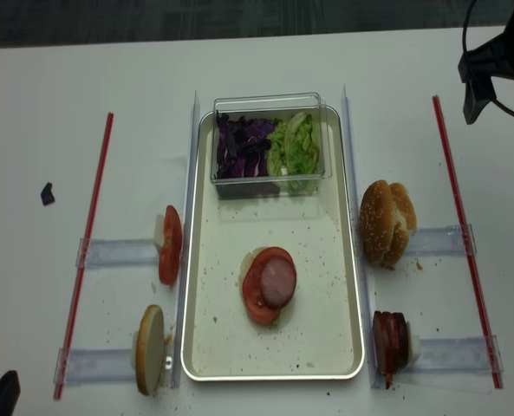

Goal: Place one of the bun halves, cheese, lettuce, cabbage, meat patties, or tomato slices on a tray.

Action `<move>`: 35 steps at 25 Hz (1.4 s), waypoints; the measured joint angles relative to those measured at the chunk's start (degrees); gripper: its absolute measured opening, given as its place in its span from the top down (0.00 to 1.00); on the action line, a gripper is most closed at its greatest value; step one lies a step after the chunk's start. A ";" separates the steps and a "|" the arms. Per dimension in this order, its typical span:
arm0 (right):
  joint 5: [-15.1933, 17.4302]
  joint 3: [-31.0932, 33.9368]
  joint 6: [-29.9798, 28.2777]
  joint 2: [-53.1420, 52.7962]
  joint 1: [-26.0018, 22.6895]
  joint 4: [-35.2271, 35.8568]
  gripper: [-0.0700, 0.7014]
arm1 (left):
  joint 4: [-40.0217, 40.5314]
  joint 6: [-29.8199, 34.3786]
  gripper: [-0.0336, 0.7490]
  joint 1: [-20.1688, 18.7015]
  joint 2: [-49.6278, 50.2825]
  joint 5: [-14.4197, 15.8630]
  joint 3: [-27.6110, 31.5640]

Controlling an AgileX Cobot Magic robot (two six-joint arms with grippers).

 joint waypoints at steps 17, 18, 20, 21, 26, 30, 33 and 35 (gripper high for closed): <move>0.36 2.23 -0.86 -7.34 0.00 0.36 0.01 | 0.00 0.00 0.40 0.00 0.00 0.00 0.00; 0.47 2.23 -0.90 -8.67 0.00 0.36 0.01 | 0.00 0.00 0.40 0.00 0.00 0.00 0.00; 0.46 2.23 -0.90 -11.51 0.00 0.36 0.01 | 0.00 0.00 0.40 0.00 0.00 0.00 0.00; 0.48 2.23 -0.90 -13.25 0.00 0.36 0.01 | 0.00 0.00 0.40 0.00 0.00 0.00 0.00; 1.04 3.00 -0.98 -22.59 0.00 0.36 0.01 | 0.00 0.00 0.40 0.00 0.00 0.00 0.00; 1.30 6.74 -0.98 -29.86 0.00 0.36 0.01 | 0.00 0.00 0.40 0.00 0.00 0.00 0.00; 1.54 11.03 -1.02 -34.74 0.00 0.47 0.01 | 0.00 0.00 0.40 0.00 0.00 0.00 0.00; 1.75 13.99 -1.02 -38.03 0.00 0.47 0.03 | 0.00 0.00 0.40 0.00 0.00 0.00 0.00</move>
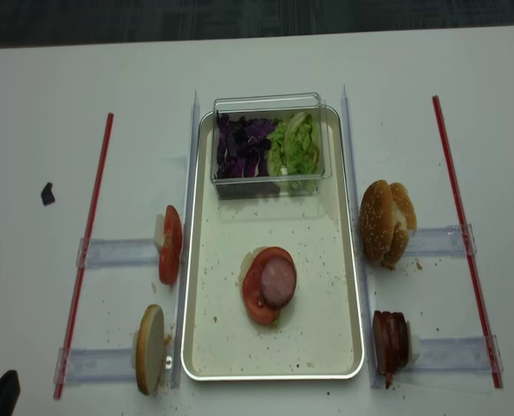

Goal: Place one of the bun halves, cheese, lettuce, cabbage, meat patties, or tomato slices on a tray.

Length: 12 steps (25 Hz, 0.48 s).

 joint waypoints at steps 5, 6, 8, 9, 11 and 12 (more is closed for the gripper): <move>0.10 8.10 -0.09 -9.34 0.00 0.08 0.06 | 0.00 0.00 0.40 0.00 0.00 0.00 0.00; 0.10 9.86 -0.09 -11.19 0.00 0.08 0.06 | 0.00 0.00 0.40 0.00 0.00 0.00 0.00; 0.10 13.15 -0.09 -14.64 0.00 0.35 0.06 | 0.00 0.00 0.40 0.00 0.00 0.00 0.00; 0.10 14.97 -0.09 -16.50 0.00 0.48 0.06 | 0.00 0.00 0.40 0.00 0.00 0.00 0.00; -0.19 18.38 -0.09 -20.11 0.00 1.13 0.06 | 0.00 0.00 0.40 0.00 0.00 0.00 0.00; -0.47 20.17 -0.09 -22.18 0.00 1.46 0.06 | 0.00 0.00 0.40 0.00 0.00 0.00 0.00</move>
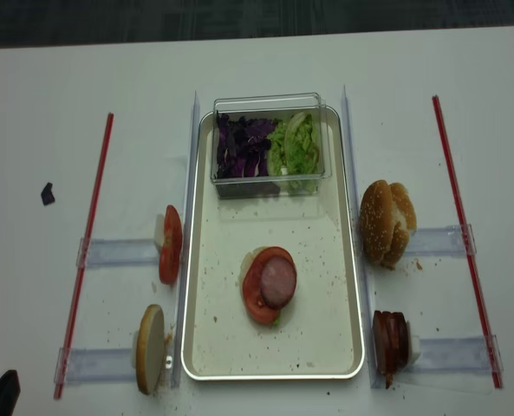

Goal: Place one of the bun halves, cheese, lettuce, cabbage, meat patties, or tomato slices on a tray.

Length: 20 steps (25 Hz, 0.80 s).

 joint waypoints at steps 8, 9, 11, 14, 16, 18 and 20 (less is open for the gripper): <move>-2.70 11.66 0.13 -16.18 0.00 0.82 0.07 | 0.00 0.00 0.40 0.00 0.00 0.00 0.00; -2.96 12.99 0.52 -17.72 0.00 0.82 0.07 | 0.00 0.00 0.40 0.00 0.00 0.00 0.00; -3.49 15.17 0.89 -21.17 0.00 0.82 0.07 | 0.00 0.00 0.40 0.00 0.00 0.00 0.00; -4.48 18.29 0.99 -25.67 0.00 0.82 0.07 | 0.00 0.00 0.40 0.00 0.00 0.00 0.00; -5.16 19.79 1.02 -28.43 0.00 0.82 0.07 | 0.00 0.00 0.40 0.00 0.00 0.00 0.00; -5.83 21.02 1.02 -31.09 0.00 0.82 0.07 | 0.00 0.00 0.40 0.00 0.00 0.00 0.00; -6.05 21.75 1.02 -33.28 0.00 0.82 0.07 | 0.00 0.00 0.40 0.00 0.00 0.00 0.00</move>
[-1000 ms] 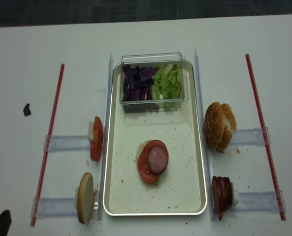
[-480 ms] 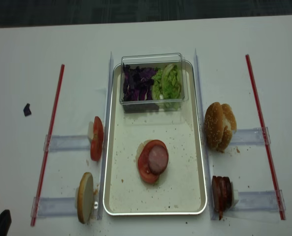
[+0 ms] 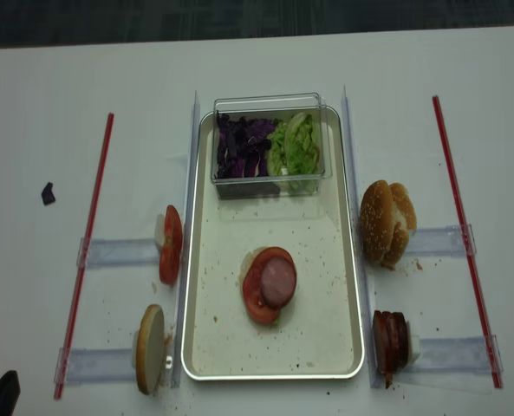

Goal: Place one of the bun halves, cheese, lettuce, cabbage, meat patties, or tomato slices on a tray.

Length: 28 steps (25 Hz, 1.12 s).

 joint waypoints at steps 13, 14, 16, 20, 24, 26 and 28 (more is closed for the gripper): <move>-0.32 0.57 3.11 -7.83 0.00 -1.99 0.07 | 0.00 0.00 0.40 0.00 0.00 0.00 0.00; -0.32 0.57 4.44 -8.18 0.00 -3.03 0.07 | 0.00 0.00 0.40 0.00 0.00 0.00 0.00; -0.32 0.57 5.74 -8.86 0.23 -4.11 0.07 | 0.00 0.00 0.40 0.00 0.00 0.00 0.00; -0.32 0.57 6.82 -8.96 2.25 -4.77 0.07 | 0.00 0.00 0.40 0.00 0.00 0.00 0.00; -0.32 0.57 7.46 -8.96 2.89 -5.32 0.07 | 0.00 0.00 0.40 0.00 0.00 0.00 0.00; -0.32 0.57 7.46 -8.96 3.01 -5.32 0.08 | 0.00 0.00 0.40 0.00 0.00 0.00 0.00; -0.32 0.57 7.49 -8.98 3.01 -5.32 0.10 | 0.00 0.00 0.40 0.00 0.00 0.00 0.00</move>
